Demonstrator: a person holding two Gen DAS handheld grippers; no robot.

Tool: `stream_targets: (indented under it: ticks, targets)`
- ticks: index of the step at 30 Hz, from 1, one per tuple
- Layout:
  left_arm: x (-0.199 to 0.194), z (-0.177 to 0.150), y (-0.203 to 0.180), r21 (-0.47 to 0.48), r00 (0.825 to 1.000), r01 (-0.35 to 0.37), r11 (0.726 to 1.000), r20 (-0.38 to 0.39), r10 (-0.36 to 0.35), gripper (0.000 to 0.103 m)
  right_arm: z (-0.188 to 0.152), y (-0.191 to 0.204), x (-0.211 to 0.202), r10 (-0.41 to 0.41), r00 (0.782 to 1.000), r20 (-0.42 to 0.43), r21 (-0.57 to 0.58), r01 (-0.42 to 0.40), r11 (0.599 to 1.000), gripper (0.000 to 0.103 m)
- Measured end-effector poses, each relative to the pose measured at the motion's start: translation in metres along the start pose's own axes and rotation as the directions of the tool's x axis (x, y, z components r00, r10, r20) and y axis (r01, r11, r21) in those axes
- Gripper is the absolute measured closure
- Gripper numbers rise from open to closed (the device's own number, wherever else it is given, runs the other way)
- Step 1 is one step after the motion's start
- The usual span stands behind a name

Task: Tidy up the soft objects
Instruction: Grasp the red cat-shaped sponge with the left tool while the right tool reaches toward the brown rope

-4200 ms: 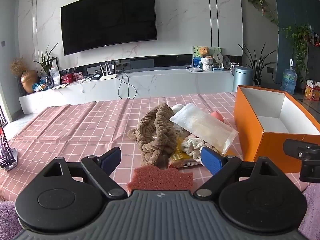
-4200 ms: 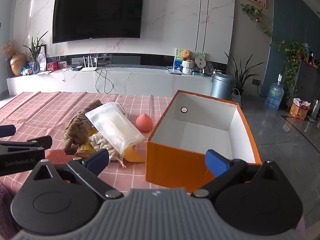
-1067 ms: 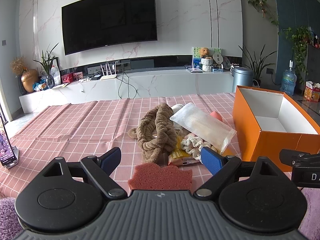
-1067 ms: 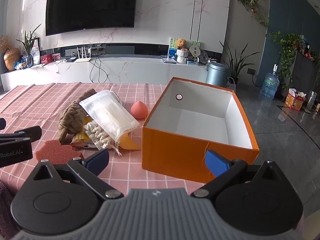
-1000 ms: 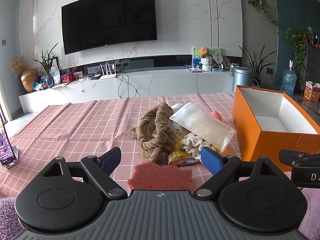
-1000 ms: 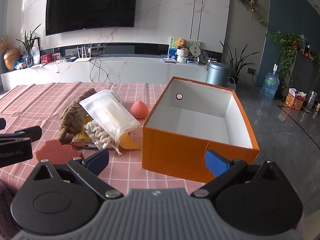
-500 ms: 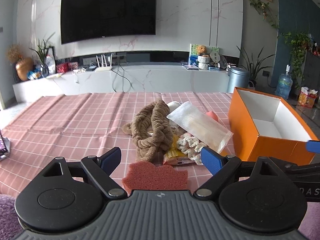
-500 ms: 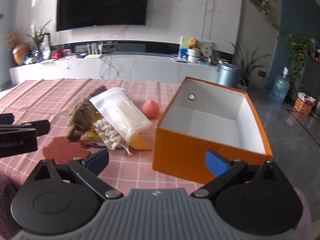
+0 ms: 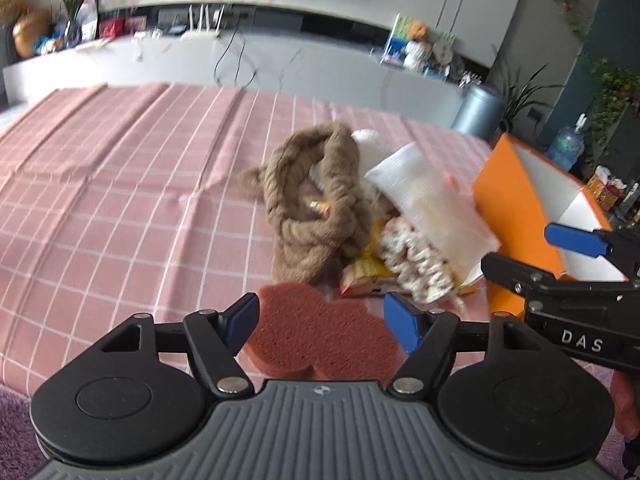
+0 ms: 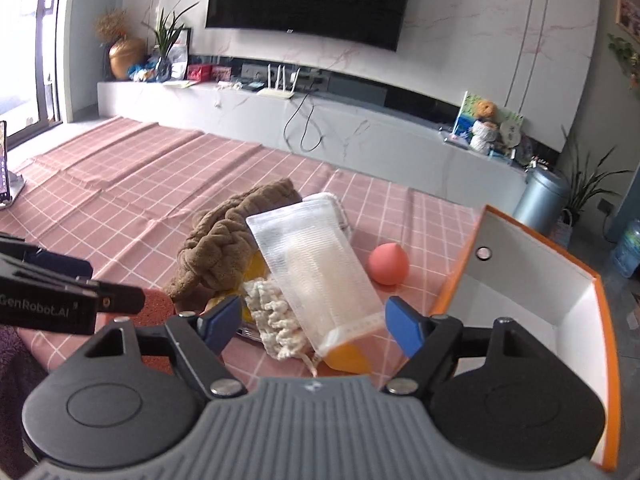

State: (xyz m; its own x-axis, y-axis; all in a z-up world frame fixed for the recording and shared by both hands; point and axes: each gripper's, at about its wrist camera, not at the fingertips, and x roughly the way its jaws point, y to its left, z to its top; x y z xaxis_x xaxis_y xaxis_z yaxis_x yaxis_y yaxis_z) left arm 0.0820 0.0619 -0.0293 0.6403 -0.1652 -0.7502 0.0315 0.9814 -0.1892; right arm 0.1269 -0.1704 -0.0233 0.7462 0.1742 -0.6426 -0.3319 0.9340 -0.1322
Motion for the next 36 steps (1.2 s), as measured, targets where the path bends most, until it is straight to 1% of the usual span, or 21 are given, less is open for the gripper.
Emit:
stream_targets:
  ticks: [2, 3, 5, 7, 9, 10, 12, 15, 17, 18, 20, 21, 25, 29, 31, 33, 34, 35, 36]
  targets:
    - [0.011, -0.001, 0.005, -0.028, 0.997, -0.026, 0.999, -0.077, 0.023, 0.015, 0.001, 0.006, 0.013, 0.040, 0.999, -0.027, -0.017, -0.041, 0.999, 0.033]
    - [0.016, -0.002, 0.009, -0.066, 0.993, -0.030, 0.997, -0.112, 0.022, 0.015, 0.000, 0.009, 0.018, 0.065, 0.997, -0.041, -0.022, -0.066, 0.998, 0.037]
    - [0.022, -0.005, 0.018, -0.150, 0.986, -0.043, 0.988, -0.166, 0.018, 0.014, -0.005, 0.017, 0.032, 0.098, 0.992, -0.073, -0.029, -0.101, 0.994, 0.040]
    - [0.025, -0.010, 0.024, -0.210, 0.979, -0.044, 0.977, -0.203, 0.000, 0.014, -0.012, 0.025, 0.043, 0.113, 0.988, -0.102, -0.047, -0.118, 0.992, 0.055]
    - [0.030, -0.014, 0.027, -0.277, 0.971, -0.034, 0.960, -0.239, -0.034, 0.015, -0.019, 0.032, 0.053, 0.118, 0.985, -0.124, -0.068, -0.128, 0.990, 0.061]
    - [0.033, -0.015, 0.029, -0.304, 0.967, -0.026, 0.952, -0.248, -0.053, 0.014, -0.023, 0.035, 0.059, 0.112, 0.984, -0.136, -0.083, -0.124, 0.989, 0.068]
    - [0.038, -0.014, 0.030, -0.351, 0.964, -0.008, 0.936, -0.253, -0.087, 0.014, -0.029, 0.038, 0.067, 0.108, 0.982, -0.155, -0.098, -0.124, 0.987, 0.070]
    - [0.043, -0.012, 0.031, -0.365, 0.965, -0.010, 0.931, -0.249, -0.087, 0.014, -0.035, 0.038, 0.075, 0.118, 0.976, -0.181, -0.097, -0.138, 0.986, 0.073]
    - [0.048, -0.012, 0.033, -0.402, 0.963, -0.001, 0.916, -0.248, -0.108, 0.013, -0.038, 0.040, 0.079, 0.138, 0.969, -0.204, -0.088, -0.159, 0.983, 0.077]
    - [0.049, -0.011, 0.033, -0.409, 0.963, -0.005, 0.913, -0.246, -0.105, 0.013, -0.039, 0.042, 0.080, 0.148, 0.967, -0.207, -0.085, -0.168, 0.982, 0.082]
    - [0.049, -0.007, 0.034, -0.396, 0.970, -0.024, 0.918, -0.231, -0.074, 0.012, -0.040, 0.048, 0.080, 0.164, 0.965, -0.207, -0.083, -0.184, 0.979, 0.083]
    - [0.049, -0.005, 0.034, -0.387, 0.973, -0.041, 0.921, -0.226, -0.052, 0.011, -0.040, 0.050, 0.079, 0.185, 0.960, -0.209, -0.073, -0.204, 0.976, 0.083]
    - [0.048, -0.002, 0.041, -0.365, 0.974, -0.107, 0.925, -0.224, 0.024, 0.009, -0.039, 0.065, 0.078, 0.264, 0.941, -0.212, -0.059, -0.282, 0.958, 0.083]
    - [0.052, -0.003, 0.044, -0.341, 0.968, -0.140, 0.930, -0.244, 0.056, 0.008, -0.034, 0.085, 0.078, 0.375, 0.903, -0.208, -0.041, -0.391, 0.919, 0.083]
    - [0.055, -0.004, 0.038, -0.277, 0.965, -0.177, 0.944, -0.238, 0.111, 0.008, -0.033, 0.094, 0.079, 0.352, 0.913, -0.204, -0.072, -0.373, 0.925, 0.083]
    - [0.058, -0.005, 0.035, -0.227, 0.965, -0.186, 0.956, -0.227, 0.134, 0.008, -0.032, 0.094, 0.080, 0.341, 0.918, -0.201, -0.068, -0.361, 0.930, 0.083]
    - [0.058, -0.006, 0.035, -0.207, 0.965, -0.188, 0.960, -0.219, 0.141, 0.010, -0.031, 0.093, 0.080, 0.333, 0.921, -0.201, -0.063, -0.351, 0.934, 0.083]
    - [0.058, -0.006, 0.035, -0.192, 0.967, -0.186, 0.964, -0.209, 0.145, 0.015, -0.029, 0.090, 0.079, 0.320, 0.926, -0.201, -0.064, -0.339, 0.939, 0.083]
    - [0.058, -0.005, 0.036, -0.176, 0.969, -0.180, 0.968, -0.200, 0.144, 0.018, -0.028, 0.089, 0.078, 0.309, 0.931, -0.197, -0.066, -0.327, 0.943, 0.082]
